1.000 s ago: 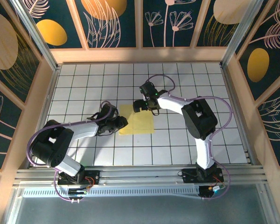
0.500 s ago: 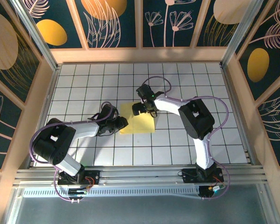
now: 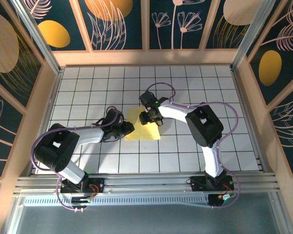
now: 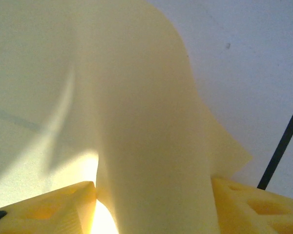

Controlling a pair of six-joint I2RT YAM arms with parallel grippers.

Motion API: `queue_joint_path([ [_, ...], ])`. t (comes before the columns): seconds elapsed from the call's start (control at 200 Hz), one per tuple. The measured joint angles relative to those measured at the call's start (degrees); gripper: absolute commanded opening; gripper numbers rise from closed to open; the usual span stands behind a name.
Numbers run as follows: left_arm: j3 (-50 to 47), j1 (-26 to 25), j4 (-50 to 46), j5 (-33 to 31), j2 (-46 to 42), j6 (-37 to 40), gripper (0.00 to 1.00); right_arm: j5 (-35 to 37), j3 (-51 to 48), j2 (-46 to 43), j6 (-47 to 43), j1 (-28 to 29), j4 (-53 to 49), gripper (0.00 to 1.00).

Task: Fold a paper plane with a square sheet of paper (fold left side to right side)
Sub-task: Pick up the square sheet of paper from the center of the table, then place a square sheet of paper at the center of the table.

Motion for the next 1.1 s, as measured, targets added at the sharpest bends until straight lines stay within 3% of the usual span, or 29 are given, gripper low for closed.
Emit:
queue_joint_path([
  [0.37, 0.0, 1.4, 0.1, 0.1, -2.1, 0.2, 0.53, -8.6, -1.7, -1.6, 0.9, -1.2, -0.9, 0.25],
  [0.801, -6.8, 14.7, 7.4, 9.1, -19.1, 3.5, 0.79, -28.9, -13.7, -17.0, 2.5, -13.5, 6.4, 0.22],
  [1.101, -10.3, 16.1, 26.2, 20.5, -29.1, 4.2, 0.88, -44.0, -15.2, -32.3, -0.1, -24.2, 7.1, 0.22],
])
